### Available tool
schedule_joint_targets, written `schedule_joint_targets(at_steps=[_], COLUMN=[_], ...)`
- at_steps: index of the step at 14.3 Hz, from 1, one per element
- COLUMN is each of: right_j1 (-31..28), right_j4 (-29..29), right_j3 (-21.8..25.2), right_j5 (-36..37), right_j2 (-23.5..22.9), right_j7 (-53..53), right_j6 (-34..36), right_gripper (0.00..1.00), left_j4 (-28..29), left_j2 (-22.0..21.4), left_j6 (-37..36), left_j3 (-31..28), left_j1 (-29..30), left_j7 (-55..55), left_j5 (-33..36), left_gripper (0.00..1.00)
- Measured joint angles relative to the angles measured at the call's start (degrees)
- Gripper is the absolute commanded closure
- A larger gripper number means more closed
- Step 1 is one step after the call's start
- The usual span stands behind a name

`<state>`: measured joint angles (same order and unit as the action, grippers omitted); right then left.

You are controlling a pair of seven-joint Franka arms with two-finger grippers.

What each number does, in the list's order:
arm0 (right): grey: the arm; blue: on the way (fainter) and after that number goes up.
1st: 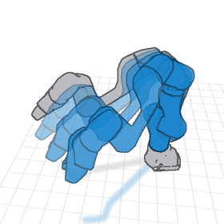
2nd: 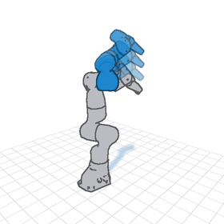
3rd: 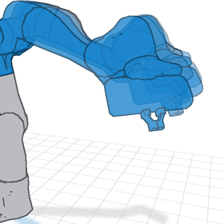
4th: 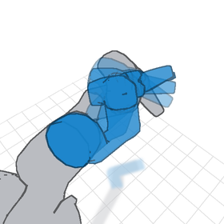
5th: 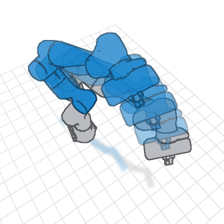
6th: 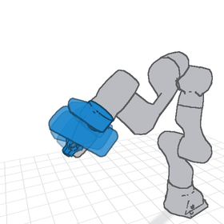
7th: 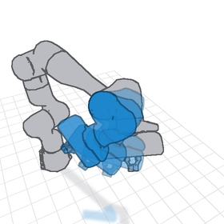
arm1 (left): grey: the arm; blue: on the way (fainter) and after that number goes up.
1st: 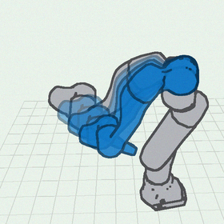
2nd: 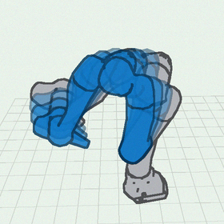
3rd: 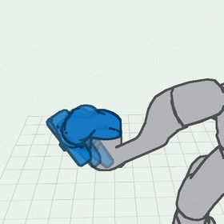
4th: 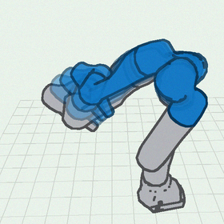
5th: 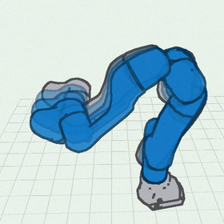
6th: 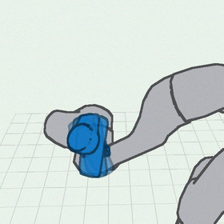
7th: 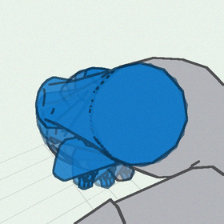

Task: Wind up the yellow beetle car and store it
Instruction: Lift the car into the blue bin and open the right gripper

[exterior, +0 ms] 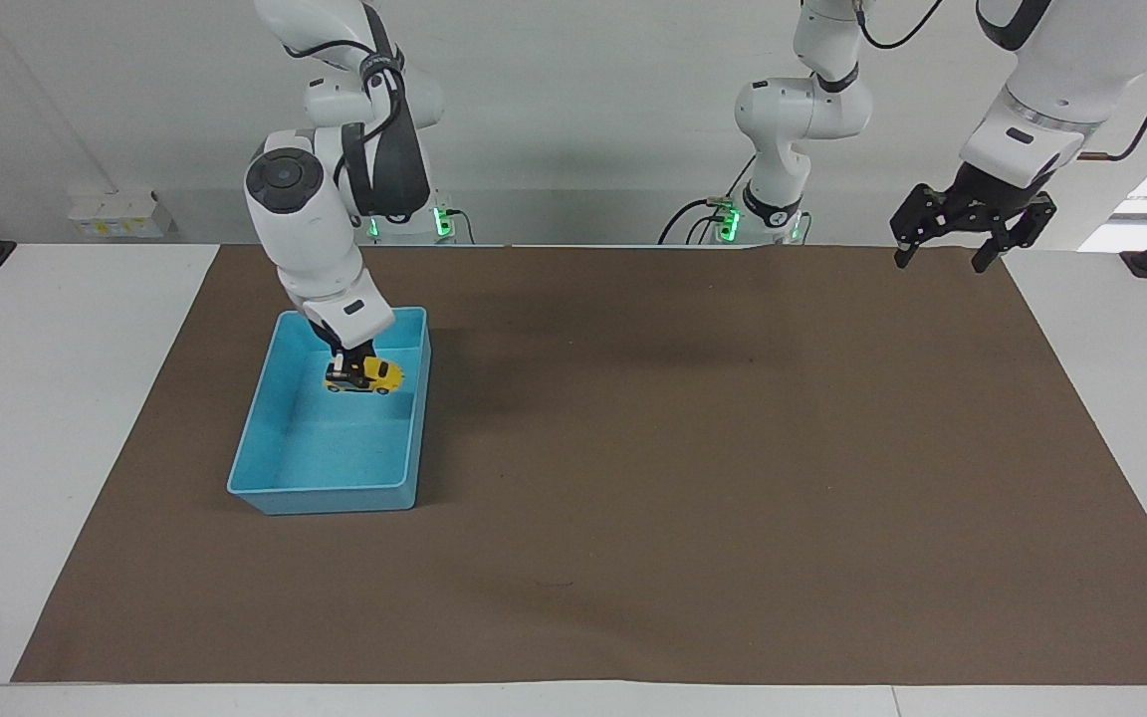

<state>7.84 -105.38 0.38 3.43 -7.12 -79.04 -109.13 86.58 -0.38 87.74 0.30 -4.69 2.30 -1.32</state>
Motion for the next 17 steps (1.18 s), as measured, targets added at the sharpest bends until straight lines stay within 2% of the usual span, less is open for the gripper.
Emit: schedule_joint_targets(at_steps=[4, 11, 17], right_j1=[-1.7, -3.0, -4.6], right_j4=[-2.9, -12.7, -15.4], right_j3=[0.0, 0.1, 0.1], right_j5=[0.0, 0.1, 0.1], right_j2=[1.0, 2.7, 2.5], right_j7=[-1.9, -3.3, -4.6], right_j6=[-1.6, -11.8, -14.7], right_gripper=[1.00, 1.00, 1.00], left_j4=[0.0, 0.0, 0.0], left_j2=[0.0, 0.0, 0.0], left_j6=[0.0, 0.0, 0.0], left_j3=[0.0, 0.0, 0.0], left_j1=[0.0, 0.0, 0.0], left_j7=[0.0, 0.0, 0.0], left_j5=[0.0, 0.0, 0.0], left_gripper=[0.00, 0.00, 0.00])
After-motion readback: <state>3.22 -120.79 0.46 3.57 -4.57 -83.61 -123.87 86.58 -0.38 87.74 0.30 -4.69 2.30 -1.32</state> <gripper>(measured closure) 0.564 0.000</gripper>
